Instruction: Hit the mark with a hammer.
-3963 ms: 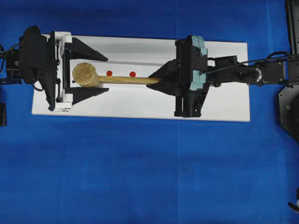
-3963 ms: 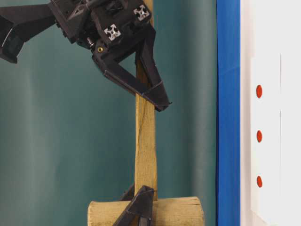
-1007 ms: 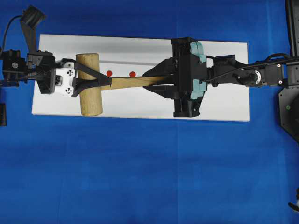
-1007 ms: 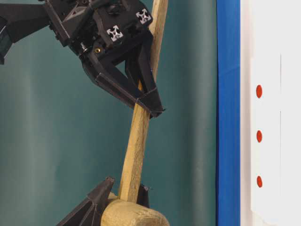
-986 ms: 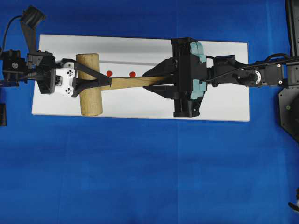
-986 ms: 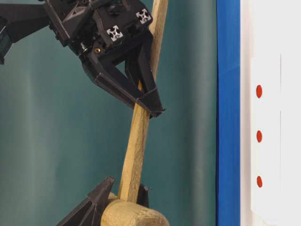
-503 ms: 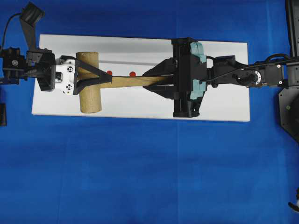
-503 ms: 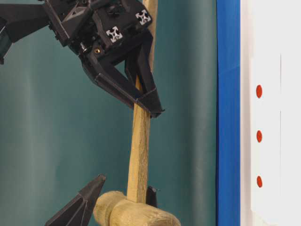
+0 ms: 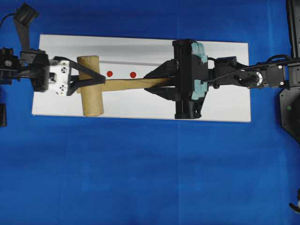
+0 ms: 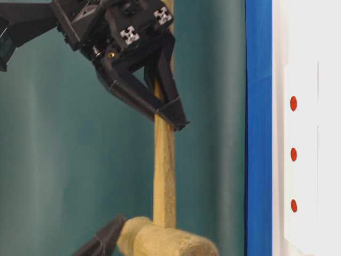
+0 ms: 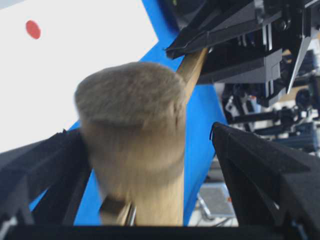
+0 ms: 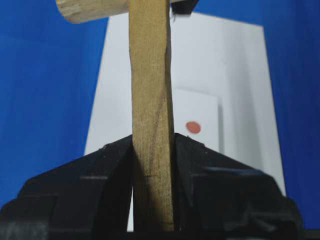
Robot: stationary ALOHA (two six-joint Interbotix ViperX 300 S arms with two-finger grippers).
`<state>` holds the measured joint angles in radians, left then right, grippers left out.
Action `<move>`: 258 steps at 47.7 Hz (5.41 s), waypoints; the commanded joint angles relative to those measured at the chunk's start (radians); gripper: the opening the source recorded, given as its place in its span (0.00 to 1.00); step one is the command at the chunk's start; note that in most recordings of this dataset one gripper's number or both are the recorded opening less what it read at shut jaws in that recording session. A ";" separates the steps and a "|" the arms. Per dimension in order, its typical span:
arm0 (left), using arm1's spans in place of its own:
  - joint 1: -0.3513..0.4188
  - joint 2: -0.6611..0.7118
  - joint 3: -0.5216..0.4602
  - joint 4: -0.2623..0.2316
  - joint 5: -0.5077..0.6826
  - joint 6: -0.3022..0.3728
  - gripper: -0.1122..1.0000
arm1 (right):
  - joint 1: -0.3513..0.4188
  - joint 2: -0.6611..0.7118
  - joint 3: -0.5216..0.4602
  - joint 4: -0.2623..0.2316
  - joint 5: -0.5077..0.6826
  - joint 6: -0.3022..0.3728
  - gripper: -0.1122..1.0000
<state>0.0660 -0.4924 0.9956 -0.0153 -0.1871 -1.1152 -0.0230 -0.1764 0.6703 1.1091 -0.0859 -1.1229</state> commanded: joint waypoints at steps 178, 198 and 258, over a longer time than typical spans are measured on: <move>0.104 -0.368 0.183 0.012 0.261 1.052 0.90 | 0.391 0.417 -0.094 0.232 -0.132 0.285 0.18; 0.104 -0.370 0.184 0.011 0.261 1.052 0.90 | 0.388 0.437 -0.089 0.230 -0.120 0.279 0.18; 0.075 -0.453 0.184 0.012 0.272 1.058 0.90 | 0.311 0.123 -0.023 0.225 -0.121 0.098 0.83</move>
<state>0.1442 -0.9419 1.1904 -0.0031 0.0874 -0.0598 0.3053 -0.0169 0.6504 1.3376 -0.2086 -1.0232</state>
